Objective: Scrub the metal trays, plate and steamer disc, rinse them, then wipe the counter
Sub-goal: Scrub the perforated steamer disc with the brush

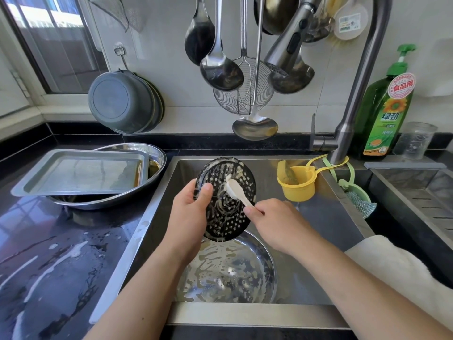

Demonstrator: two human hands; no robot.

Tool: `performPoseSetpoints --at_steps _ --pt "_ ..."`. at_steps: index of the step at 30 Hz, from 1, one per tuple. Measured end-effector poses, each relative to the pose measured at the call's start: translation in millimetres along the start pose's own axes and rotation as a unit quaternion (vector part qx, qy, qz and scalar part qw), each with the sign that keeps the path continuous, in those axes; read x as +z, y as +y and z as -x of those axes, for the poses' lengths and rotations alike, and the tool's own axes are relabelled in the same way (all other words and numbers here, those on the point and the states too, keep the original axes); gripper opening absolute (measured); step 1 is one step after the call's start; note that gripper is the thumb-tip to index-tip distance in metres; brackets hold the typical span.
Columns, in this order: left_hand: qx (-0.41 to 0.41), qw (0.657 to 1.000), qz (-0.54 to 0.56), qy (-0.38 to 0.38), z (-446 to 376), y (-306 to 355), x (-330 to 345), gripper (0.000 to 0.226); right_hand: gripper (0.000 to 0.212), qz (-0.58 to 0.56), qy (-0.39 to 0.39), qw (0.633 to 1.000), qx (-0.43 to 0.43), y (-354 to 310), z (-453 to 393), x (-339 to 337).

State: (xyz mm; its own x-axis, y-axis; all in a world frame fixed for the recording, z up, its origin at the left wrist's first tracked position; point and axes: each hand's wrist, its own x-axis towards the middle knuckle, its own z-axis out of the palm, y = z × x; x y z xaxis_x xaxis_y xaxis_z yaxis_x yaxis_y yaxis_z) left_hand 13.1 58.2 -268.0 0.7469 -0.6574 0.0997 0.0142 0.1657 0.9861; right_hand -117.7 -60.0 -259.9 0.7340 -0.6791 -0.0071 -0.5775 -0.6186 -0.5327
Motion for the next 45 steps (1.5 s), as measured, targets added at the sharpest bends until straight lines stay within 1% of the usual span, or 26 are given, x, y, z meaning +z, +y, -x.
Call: performPoseSetpoints --at_steps 4,7,14,18,21,24,26,29,30,34,35,39,43,45 --pt "0.006 1.000 -0.026 0.004 0 -2 -1 0.022 0.054 0.009 -0.024 1.000 -0.013 -4 2 3" --pt "0.004 1.000 -0.022 0.014 -1 -3 0 0.023 0.054 0.023 -0.036 0.999 -0.016 -8 5 3" --pt "-0.041 0.997 0.050 0.034 -1 -2 1 0.024 0.052 0.041 -0.028 0.999 -0.013 -8 5 0" --pt "-0.055 0.990 0.104 0.072 -5 -1 -3 0.025 0.051 0.076 -0.049 0.996 -0.017 -4 4 3" --pt "-0.066 0.985 0.134 0.084 -8 1 -6 0.025 0.052 0.054 -0.013 0.998 -0.007 -1 1 2" --pt "-0.070 0.987 0.127 0.069 -7 0 -4 0.025 0.055 0.006 0.031 0.999 -0.002 0 -2 -3" --pt "-0.070 0.988 0.123 0.061 -6 -1 -2 0.026 0.055 -0.003 0.020 1.000 -0.007 -1 -1 -3" --pt "-0.074 0.987 0.130 0.058 -6 -1 -3 0.026 0.053 0.011 -0.034 0.999 -0.029 -6 4 4" --pt "-0.074 0.987 0.132 0.060 -5 -1 -3 0.026 0.053 0.016 -0.037 0.999 -0.030 -7 5 6" --pt "-0.067 0.987 0.137 0.051 -4 0 -2 0.026 0.053 -0.004 0.027 1.000 0.012 -1 -2 -3" --pt "-0.067 0.987 0.139 0.050 -4 0 -2 0.027 0.053 -0.005 0.027 1.000 0.010 0 -2 -4" --pt "-0.079 0.984 0.152 0.050 -4 0 -4 0.026 0.053 0.009 -0.023 0.999 -0.027 -7 4 5" --pt "-0.094 0.985 0.138 0.031 -5 -1 -8 0.023 0.054 -0.001 0.020 1.000 0.010 0 -4 0" --pt "-0.103 0.988 0.114 0.009 -4 -1 -8 0.028 0.055 -0.005 0.024 0.999 0.021 7 -6 -2"
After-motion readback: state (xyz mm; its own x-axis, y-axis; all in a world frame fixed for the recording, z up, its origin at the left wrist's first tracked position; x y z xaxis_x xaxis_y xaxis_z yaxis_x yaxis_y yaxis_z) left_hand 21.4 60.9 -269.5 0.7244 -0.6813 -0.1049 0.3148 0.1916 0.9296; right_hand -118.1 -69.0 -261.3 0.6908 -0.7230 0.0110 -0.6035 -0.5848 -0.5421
